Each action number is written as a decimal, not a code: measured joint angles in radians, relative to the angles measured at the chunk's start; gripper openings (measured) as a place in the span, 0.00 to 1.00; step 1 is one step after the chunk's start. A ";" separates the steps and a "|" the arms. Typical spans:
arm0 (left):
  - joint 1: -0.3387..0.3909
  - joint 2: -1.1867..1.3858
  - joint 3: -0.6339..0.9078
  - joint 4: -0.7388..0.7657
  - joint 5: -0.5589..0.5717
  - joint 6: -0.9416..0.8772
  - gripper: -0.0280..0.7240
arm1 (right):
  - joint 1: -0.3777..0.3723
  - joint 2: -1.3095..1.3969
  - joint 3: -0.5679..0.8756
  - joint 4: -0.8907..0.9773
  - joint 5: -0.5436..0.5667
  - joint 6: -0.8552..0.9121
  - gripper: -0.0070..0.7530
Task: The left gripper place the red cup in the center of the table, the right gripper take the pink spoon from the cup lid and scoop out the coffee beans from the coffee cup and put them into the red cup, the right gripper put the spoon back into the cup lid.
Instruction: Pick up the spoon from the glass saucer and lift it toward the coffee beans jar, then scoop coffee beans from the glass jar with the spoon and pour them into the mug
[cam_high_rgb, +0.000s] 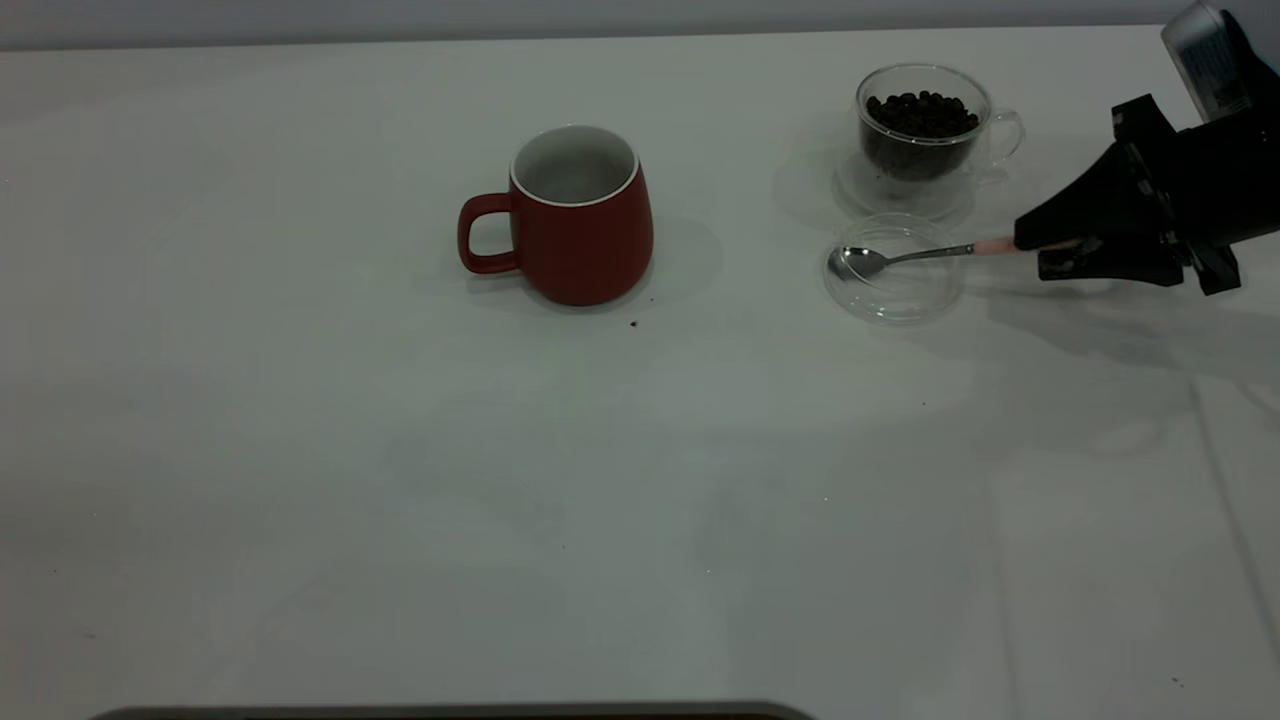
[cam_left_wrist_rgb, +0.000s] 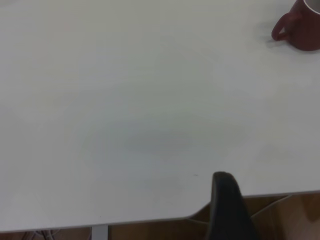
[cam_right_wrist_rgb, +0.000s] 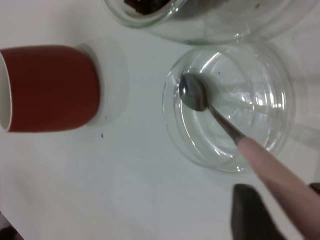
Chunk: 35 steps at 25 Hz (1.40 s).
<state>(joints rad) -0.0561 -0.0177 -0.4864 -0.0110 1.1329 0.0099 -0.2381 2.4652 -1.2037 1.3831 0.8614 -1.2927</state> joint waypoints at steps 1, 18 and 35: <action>0.000 0.000 0.000 0.000 0.000 0.000 0.69 | 0.000 0.000 0.000 -0.009 0.001 -0.003 0.29; 0.000 0.000 0.000 0.000 0.000 -0.002 0.69 | -0.001 -0.128 -0.005 -0.191 0.075 0.037 0.16; 0.000 0.000 0.000 0.000 0.000 -0.002 0.69 | 0.000 -0.261 -0.015 -0.068 -0.069 0.034 0.16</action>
<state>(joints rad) -0.0561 -0.0177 -0.4864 -0.0110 1.1329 0.0079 -0.2382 2.2045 -1.2183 1.3155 0.7922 -1.2587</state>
